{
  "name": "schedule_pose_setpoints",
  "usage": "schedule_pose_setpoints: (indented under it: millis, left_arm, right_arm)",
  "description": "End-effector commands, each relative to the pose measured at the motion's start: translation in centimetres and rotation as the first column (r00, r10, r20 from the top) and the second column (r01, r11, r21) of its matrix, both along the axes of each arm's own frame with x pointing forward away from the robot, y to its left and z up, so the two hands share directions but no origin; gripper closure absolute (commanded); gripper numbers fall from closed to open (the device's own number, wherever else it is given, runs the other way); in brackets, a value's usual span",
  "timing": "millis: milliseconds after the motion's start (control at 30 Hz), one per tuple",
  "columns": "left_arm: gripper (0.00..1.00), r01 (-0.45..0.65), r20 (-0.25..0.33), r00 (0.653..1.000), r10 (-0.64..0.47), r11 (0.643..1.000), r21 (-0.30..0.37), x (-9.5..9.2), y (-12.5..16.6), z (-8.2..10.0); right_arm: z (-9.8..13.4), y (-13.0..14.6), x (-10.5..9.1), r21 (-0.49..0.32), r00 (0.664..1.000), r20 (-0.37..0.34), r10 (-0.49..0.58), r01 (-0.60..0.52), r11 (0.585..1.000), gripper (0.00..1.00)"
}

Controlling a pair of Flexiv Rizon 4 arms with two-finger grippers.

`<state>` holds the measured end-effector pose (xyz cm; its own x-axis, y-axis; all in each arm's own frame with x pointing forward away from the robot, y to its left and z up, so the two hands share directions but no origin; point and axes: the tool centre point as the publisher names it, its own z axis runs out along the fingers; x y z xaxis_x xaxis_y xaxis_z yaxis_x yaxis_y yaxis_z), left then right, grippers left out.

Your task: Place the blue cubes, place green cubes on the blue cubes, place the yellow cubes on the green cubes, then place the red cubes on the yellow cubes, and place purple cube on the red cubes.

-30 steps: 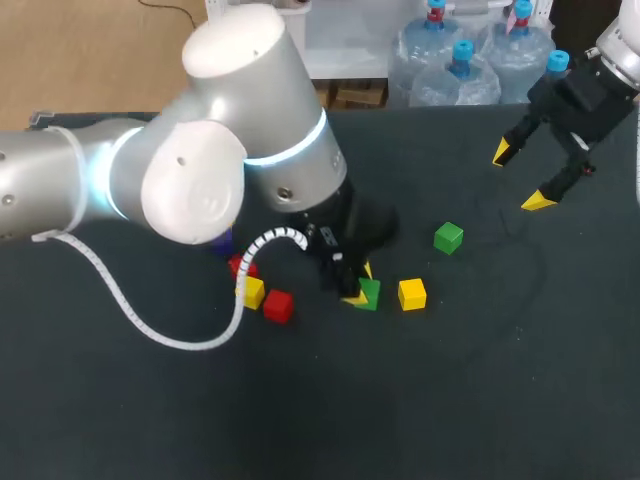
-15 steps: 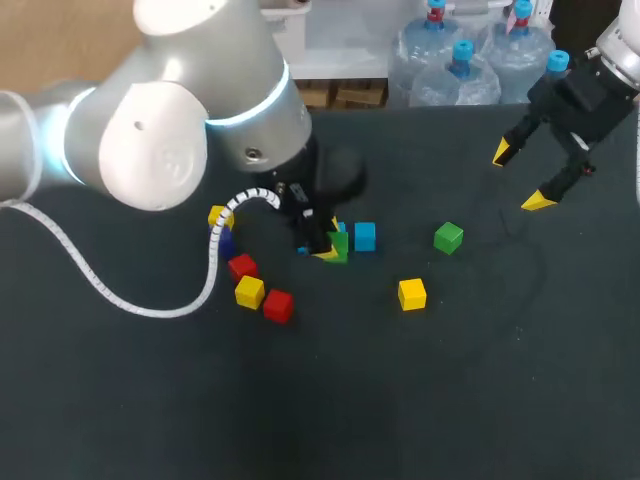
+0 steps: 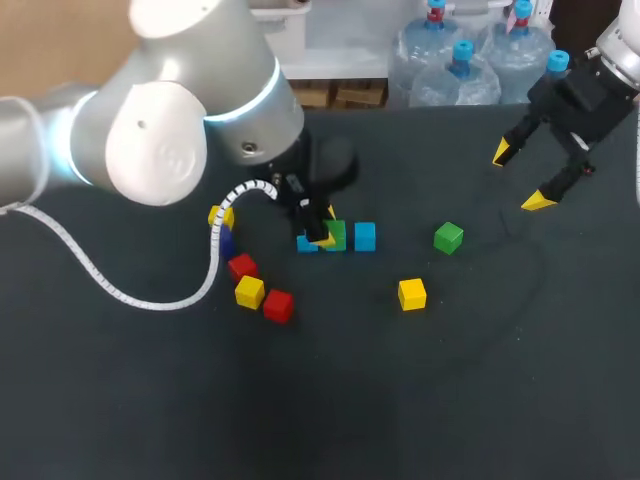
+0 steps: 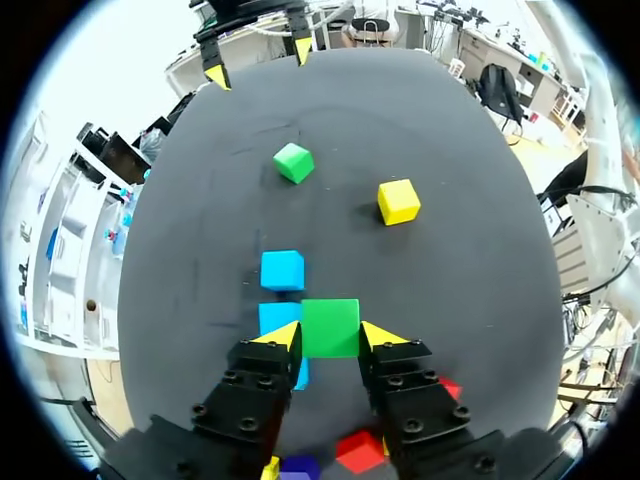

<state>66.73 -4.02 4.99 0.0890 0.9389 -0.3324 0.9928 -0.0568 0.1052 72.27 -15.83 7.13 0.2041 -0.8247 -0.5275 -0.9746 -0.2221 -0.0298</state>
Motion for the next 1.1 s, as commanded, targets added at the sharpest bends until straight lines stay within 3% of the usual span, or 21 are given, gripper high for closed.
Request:
schedule_pose_setpoints:
  millis: [33,1100]
  left_arm:
    - [1.00,0.001,-0.004,1.000,-0.001,1.000,0.008,1.1,-0.2,0.0]
    - [1.00,-0.022,-0.005,1.000,0.023,1.000,0.016,2.5,1.3,-0.6]
  right_arm:
    - [0.0,0.0,0.0,0.001,1.000,0.000,0.001,-0.001,1.000,0.00]
    - [0.0,0.0,0.0,0.001,1.000,0.000,0.001,-0.001,1.000,0.00]
